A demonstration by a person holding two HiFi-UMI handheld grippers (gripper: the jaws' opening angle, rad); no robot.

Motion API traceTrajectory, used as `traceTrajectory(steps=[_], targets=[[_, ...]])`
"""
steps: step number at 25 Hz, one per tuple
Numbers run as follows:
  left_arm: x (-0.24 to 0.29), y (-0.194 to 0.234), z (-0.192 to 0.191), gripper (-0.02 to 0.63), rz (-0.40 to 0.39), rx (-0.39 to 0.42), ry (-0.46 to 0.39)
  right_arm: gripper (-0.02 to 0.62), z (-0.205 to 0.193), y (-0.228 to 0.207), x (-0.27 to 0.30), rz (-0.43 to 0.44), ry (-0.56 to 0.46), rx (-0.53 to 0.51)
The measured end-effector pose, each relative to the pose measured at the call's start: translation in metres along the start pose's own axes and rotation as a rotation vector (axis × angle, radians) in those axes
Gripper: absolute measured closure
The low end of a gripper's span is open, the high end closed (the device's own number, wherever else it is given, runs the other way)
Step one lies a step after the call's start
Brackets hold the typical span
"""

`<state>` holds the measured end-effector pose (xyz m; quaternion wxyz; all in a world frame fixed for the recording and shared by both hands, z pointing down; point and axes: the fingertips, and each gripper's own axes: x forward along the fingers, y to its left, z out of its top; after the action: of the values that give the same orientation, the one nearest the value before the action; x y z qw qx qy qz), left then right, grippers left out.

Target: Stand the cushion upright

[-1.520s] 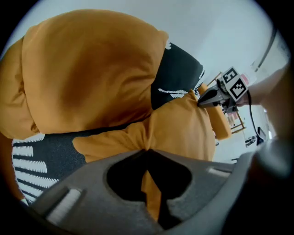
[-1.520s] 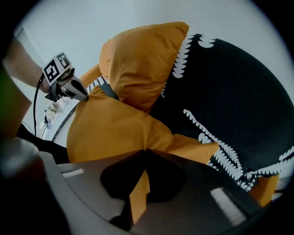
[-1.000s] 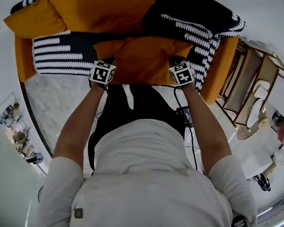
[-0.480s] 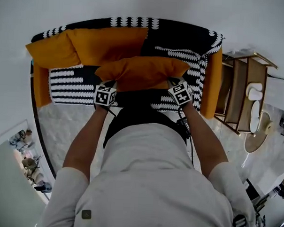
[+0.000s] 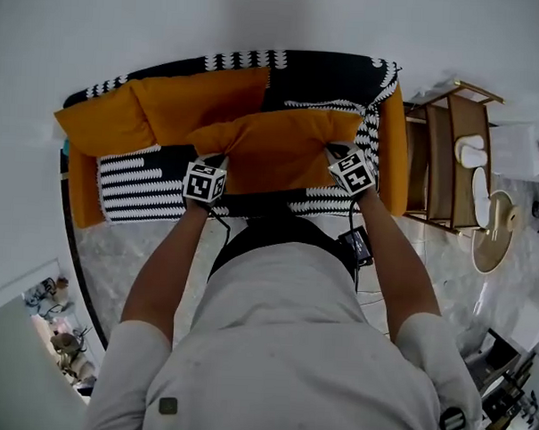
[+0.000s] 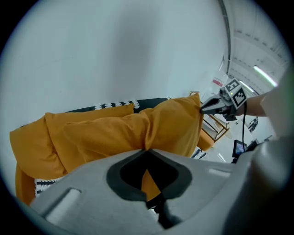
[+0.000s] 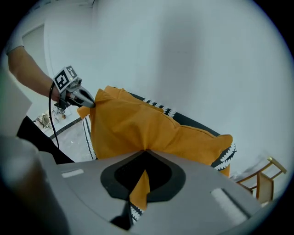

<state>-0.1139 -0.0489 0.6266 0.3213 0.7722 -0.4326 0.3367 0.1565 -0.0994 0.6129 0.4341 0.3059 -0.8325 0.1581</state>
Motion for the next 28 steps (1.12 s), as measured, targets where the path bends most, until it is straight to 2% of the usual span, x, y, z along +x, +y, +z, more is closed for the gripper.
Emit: traceTrajectory(steps=[8, 15, 28], targets=[[-0.003, -0.033, 0.015, 0.598, -0.063, 0.092, -0.022, 0.581, -0.015, -0.012, -0.037, -0.069, -0.004, 0.021], [0.022, -0.059, 0.047, 0.598, -0.074, 0.159, -0.008, 0.581, -0.029, -0.056, -0.045, -0.060, 0.014, -0.003], [0.129, -0.104, 0.119, 0.598, -0.058, 0.099, 0.063, 0.581, -0.065, -0.188, -0.026, 0.047, 0.066, -0.036]])
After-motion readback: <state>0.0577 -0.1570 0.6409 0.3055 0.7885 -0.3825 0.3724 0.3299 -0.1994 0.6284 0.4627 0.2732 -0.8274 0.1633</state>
